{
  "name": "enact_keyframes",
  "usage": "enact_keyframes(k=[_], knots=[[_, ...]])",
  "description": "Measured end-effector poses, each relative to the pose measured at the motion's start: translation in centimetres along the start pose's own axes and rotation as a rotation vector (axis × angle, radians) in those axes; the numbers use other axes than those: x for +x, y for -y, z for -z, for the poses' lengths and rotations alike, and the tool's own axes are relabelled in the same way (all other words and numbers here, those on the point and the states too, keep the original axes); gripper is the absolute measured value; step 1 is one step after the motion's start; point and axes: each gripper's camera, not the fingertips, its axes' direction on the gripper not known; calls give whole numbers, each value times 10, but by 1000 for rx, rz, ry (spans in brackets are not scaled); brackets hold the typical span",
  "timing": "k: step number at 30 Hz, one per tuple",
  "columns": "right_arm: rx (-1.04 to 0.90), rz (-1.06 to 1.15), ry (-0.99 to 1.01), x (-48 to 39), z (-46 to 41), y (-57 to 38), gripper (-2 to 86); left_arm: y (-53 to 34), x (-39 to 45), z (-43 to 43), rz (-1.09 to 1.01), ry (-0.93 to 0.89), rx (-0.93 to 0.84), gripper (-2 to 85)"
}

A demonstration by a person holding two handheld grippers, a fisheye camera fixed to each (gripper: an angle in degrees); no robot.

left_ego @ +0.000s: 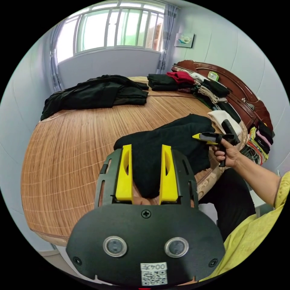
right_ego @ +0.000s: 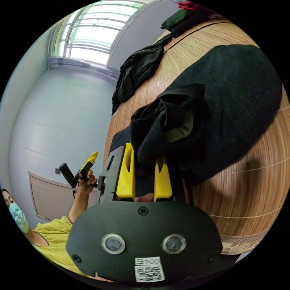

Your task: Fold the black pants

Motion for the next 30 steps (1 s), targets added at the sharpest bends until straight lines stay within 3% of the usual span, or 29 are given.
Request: enact_keyframes(k=[3,5,9,11,13,16,23,26,30], knots=[[93,-56,68,2,3,7,86,22,9,-20,-31,27,-56,135],[106,13,-32,-24,1,15,73,32,13,-29,-44,46,-88,135],[93,458,-308,-127,-9,27,69,51,23,-35,-59,54,-91,134],[90,429,-328,-127,-9,37,79,56,30,-42,-86,61,-122,135],[23,169,-267,-81,-8,55,99,62,39,-50,-119,69,-157,136],[54,14,-350,-51,6,50,119,72,48,-45,-151,78,-150,133],[154,186,-619,-128,17,66,115,122,71,-43,-264,114,-109,102],[8,311,-687,-169,-24,96,115,148,89,-65,-337,104,-148,82],[-395,313,-868,-170,-122,134,113,149,116,-128,-522,117,-369,67]])
